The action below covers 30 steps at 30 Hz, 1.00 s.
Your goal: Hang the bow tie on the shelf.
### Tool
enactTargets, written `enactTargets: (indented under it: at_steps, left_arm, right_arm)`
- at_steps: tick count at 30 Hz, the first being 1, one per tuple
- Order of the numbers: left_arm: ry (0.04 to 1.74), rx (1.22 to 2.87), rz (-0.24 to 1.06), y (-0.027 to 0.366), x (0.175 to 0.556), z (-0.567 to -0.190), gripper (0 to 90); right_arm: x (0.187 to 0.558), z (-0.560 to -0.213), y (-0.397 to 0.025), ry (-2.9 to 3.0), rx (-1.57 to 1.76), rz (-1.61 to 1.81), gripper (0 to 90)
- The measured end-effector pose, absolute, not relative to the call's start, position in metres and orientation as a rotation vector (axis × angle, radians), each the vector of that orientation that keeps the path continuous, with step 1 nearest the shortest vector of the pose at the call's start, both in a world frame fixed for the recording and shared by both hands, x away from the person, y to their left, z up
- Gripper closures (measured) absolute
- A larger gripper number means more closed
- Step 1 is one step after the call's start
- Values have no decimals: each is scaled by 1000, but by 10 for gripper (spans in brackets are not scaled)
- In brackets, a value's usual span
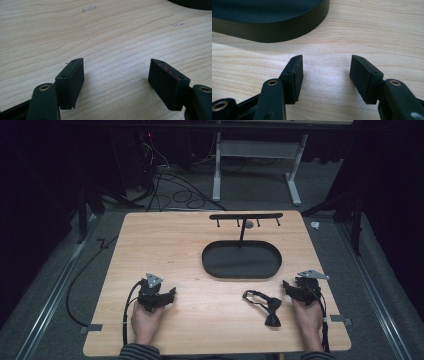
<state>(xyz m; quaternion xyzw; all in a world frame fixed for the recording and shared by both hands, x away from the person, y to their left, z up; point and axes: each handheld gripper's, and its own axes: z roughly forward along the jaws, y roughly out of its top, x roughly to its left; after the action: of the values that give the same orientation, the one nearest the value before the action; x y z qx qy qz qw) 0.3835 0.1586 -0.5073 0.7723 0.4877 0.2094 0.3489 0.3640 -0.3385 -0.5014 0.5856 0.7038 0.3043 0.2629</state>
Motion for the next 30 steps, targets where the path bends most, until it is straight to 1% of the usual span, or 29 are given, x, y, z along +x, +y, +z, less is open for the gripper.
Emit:
enactTargets:
  at_steps: [14, 17, 30]
  left_arm:
    - [1266, 1999, 546, 159, 384, -507, 297]
    - [1268, 1998, 547, 158, 384, -507, 297]
    - [1281, 1994, 550, 159, 384, -507, 295]
  right_arm:
    - [364, -501, -339, 1906, 1578, 824, 461]
    - [364, -501, -339, 1909, 1577, 827, 481]
    - [364, -501, -338, 1913, 1571, 828, 479]
